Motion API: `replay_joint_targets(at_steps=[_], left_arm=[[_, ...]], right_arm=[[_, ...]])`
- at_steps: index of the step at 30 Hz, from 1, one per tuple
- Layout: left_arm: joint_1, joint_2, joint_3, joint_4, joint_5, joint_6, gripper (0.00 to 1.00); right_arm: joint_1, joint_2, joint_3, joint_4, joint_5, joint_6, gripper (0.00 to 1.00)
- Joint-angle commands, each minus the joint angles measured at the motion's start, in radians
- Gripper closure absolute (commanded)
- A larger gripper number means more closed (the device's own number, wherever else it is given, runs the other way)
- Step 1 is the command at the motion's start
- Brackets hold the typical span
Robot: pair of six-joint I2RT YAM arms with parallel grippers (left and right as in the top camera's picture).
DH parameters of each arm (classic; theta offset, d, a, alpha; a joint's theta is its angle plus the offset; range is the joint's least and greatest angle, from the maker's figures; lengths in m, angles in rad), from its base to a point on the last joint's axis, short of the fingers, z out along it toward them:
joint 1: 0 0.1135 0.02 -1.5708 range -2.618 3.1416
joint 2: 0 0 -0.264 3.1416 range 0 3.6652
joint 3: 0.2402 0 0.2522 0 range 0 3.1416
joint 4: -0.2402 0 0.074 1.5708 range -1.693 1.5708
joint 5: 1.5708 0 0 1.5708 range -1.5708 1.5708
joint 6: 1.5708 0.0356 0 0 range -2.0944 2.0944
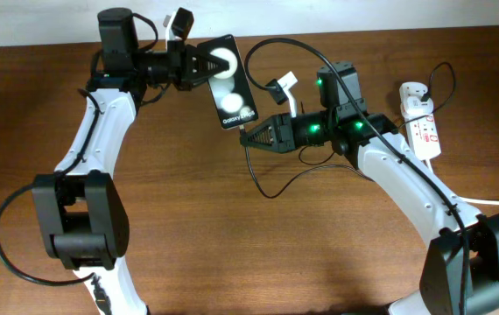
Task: Plug charger to phone and switch on socket
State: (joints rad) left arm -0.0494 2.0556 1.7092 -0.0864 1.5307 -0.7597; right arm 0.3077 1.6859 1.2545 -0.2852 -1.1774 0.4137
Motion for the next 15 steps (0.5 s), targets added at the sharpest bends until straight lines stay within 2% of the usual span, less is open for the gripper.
replay_joint_targets(at_steps=[1, 9, 15], left_arm=[[-0.008, -0.002, 0.006, 0.023, 0.042, 0.002, 1.00], [-0.009, -0.002, 0.006, 0.026, 0.042, 0.002, 1.00], [-0.009, -0.002, 0.006, 0.026, 0.042, 0.002, 1.00]], right_arm=[[-0.002, 0.008, -0.001, 0.014, 0.004, -0.004, 0.96], [-0.002, 0.011, -0.001, 0.055, 0.000, 0.015, 0.96], [-0.016, 0.046, -0.001, 0.093, -0.087, 0.041, 0.96]])
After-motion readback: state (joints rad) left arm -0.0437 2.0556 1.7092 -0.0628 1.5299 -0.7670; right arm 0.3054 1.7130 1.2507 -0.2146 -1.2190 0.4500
